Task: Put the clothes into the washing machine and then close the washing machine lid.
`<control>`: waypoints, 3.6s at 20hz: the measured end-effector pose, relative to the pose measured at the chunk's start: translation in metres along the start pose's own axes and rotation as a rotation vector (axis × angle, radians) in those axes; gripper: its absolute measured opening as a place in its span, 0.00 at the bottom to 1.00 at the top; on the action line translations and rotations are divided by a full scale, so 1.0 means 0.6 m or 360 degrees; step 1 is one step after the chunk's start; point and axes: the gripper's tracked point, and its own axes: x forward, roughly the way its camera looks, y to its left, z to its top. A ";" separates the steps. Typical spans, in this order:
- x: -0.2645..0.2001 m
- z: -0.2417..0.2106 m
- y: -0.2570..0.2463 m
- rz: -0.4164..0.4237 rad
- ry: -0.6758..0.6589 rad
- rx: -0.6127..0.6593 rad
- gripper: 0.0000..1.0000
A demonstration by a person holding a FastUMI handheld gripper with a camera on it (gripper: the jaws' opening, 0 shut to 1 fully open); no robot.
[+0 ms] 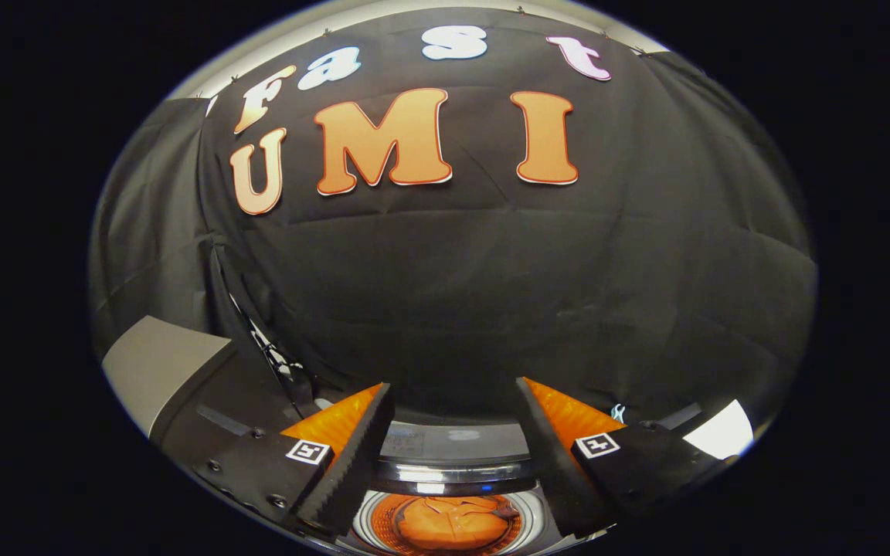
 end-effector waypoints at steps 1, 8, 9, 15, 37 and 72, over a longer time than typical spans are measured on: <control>-0.006 -0.005 0.000 -0.0001 -0.0001 0.0001 1.00; -0.050 -0.050 0.002 -0.0021 0.0033 0.0021 1.00; -0.060 -0.061 0.002 -0.0026 0.0042 0.0039 1.00; -0.101 -0.120 0.006 -0.0045 0.0088 0.0105 0.99; -0.325 0.030 0.072 -0.0172 -0.0272 0.0138 0.99; -0.742 0.174 -0.095 -0.0105 -0.0616 -0.0001 0.99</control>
